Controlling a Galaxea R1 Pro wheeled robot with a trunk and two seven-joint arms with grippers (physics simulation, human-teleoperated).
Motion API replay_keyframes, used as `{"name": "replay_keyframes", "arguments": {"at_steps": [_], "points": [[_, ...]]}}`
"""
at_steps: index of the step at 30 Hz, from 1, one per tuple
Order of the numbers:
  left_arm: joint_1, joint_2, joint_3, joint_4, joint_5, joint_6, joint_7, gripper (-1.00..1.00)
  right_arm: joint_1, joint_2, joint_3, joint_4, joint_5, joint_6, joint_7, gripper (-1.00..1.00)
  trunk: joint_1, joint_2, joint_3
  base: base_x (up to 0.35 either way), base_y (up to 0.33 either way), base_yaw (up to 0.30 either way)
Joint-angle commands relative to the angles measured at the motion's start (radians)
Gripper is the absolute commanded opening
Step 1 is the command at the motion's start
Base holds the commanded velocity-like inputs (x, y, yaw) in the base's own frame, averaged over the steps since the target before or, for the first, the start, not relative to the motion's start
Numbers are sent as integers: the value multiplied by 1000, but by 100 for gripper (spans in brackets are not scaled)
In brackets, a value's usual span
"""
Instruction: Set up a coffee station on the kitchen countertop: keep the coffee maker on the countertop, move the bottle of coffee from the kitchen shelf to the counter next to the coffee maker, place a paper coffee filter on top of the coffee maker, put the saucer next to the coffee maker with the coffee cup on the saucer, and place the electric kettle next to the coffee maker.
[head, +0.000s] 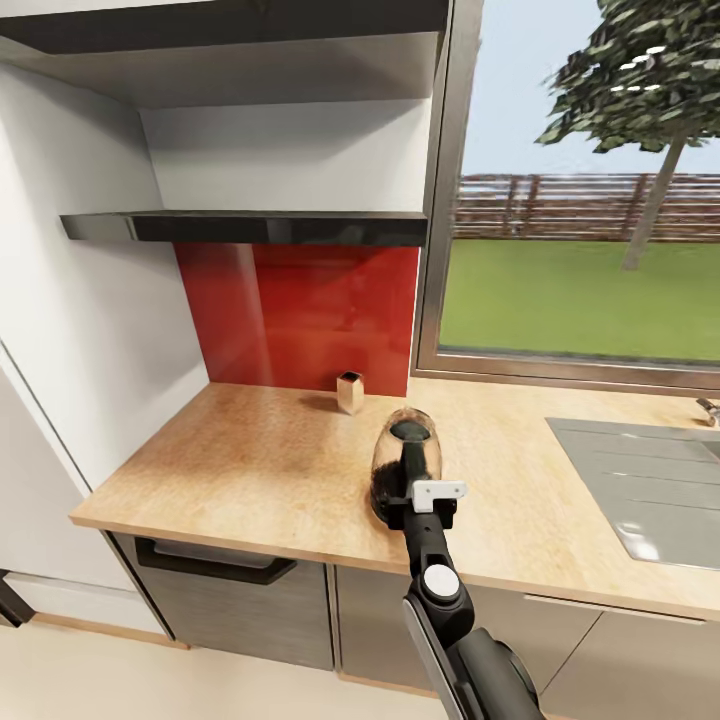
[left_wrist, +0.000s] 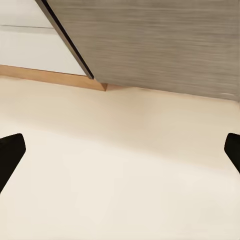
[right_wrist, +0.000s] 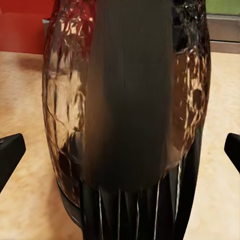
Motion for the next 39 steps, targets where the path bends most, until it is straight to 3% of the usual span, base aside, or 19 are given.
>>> {"name": "replay_keyframes", "arguments": {"at_steps": [1, 6, 7, 39], "points": [[-1, 1, -9, -1, 3, -2, 8, 100, -1, 0, 2, -1, 3, 8, -5, 100, 1, -2, -2, 2, 0, 0], [0, 1, -9, 0, 3, -2, 8, 100, -1, -1, 2, -2, 3, 9, -5, 100, 1, -2, -2, 0, 0, 0], [0, 1, -9, 0, 3, -2, 8, 100, -1, -1, 2, -2, 3, 10, -5, -100, 1, -2, -2, 0, 0, 0], [2, 2, -7, 1, 2, -2, 8, 100, -1, 0, 2, -3, 3, 9, -5, -100, 1, -2, -2, 0, 0, 0]]}}
